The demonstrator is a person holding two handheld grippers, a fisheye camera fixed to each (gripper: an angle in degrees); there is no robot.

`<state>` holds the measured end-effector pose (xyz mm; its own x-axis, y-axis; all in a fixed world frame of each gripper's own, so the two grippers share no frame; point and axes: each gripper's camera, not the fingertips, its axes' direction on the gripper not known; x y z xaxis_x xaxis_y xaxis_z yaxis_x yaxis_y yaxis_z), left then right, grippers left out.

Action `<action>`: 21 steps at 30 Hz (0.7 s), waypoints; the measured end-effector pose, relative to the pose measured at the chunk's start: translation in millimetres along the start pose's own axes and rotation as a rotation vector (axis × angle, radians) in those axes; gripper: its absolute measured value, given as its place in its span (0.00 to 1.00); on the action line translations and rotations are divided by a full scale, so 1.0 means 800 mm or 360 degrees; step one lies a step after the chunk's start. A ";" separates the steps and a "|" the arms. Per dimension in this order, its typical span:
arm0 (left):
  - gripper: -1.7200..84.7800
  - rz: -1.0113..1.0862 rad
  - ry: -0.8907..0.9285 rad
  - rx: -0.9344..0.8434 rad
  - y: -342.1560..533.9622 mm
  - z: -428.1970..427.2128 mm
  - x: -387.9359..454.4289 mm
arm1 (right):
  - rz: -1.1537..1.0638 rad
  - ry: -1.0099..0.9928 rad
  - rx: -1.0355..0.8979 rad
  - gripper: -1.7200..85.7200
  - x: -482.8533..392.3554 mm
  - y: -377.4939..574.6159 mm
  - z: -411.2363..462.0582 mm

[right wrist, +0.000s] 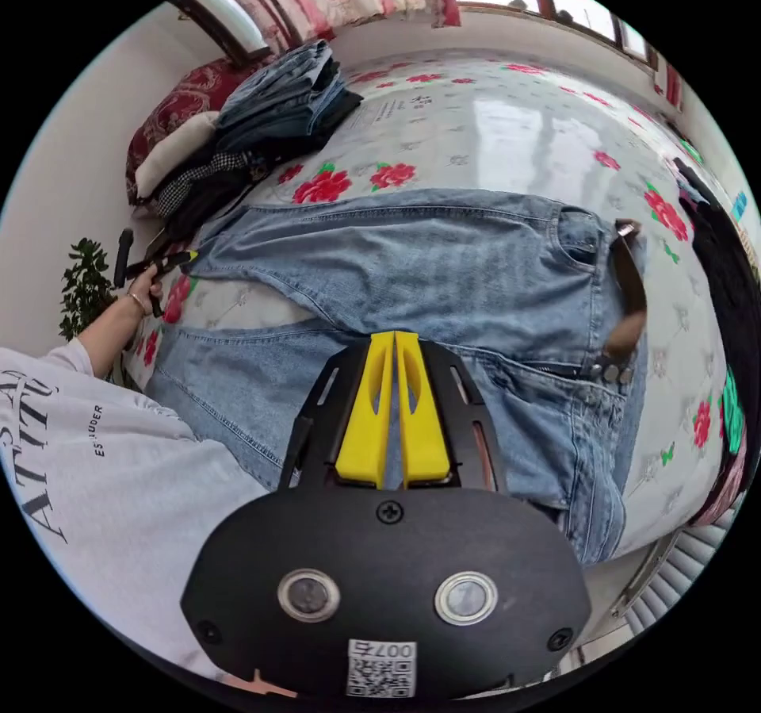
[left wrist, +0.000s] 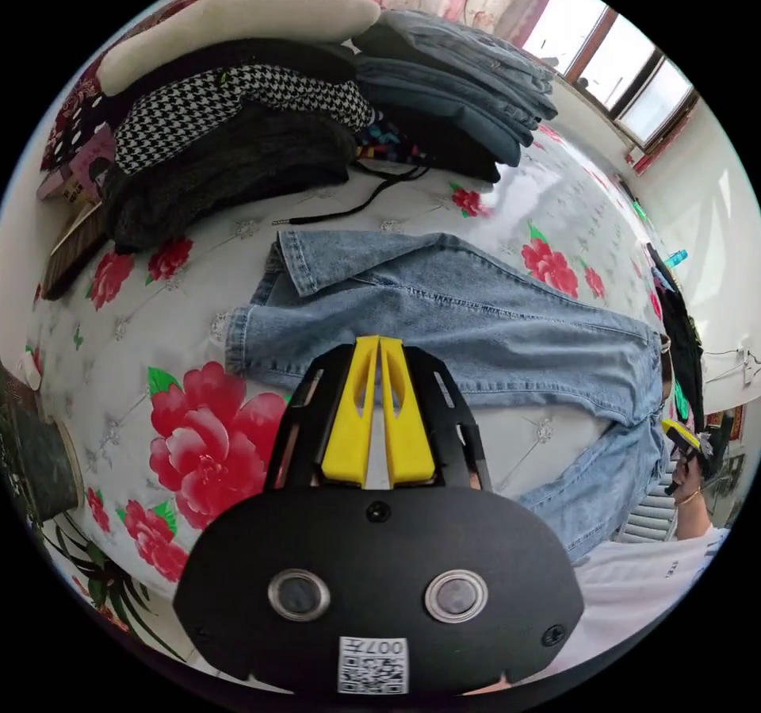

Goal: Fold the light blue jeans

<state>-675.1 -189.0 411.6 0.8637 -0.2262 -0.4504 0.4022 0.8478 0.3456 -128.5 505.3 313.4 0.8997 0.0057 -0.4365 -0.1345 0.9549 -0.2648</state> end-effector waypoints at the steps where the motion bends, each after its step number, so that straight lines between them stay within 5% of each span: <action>1: 0.01 0.0002 -0.0007 0.0001 0.017 -0.006 0.001 | 0.0101 0.0039 0.0024 0.02 0.024 0.032 -0.015; 7: 0.01 -0.0054 -0.0138 -0.0187 0.189 -0.044 0.012 | 0.0409 0.0392 -0.0536 0.02 0.126 0.174 0.019; 13: 0.01 0.0048 -0.0289 -0.0386 0.208 -0.035 0.030 | 0.0541 0.0123 -0.0285 0.02 0.170 0.174 -0.014; 21: 0.11 0.0203 -0.0163 -0.0081 0.068 -0.077 0.043 | 0.0193 0.0177 0.0116 0.03 0.135 0.053 -0.063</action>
<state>-642.5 -121.2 363.9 0.9342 -0.1607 -0.3185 0.2737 0.8954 0.3512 -57.8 531.4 211.5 0.8266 0.0934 -0.5550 -0.2054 0.9682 -0.1431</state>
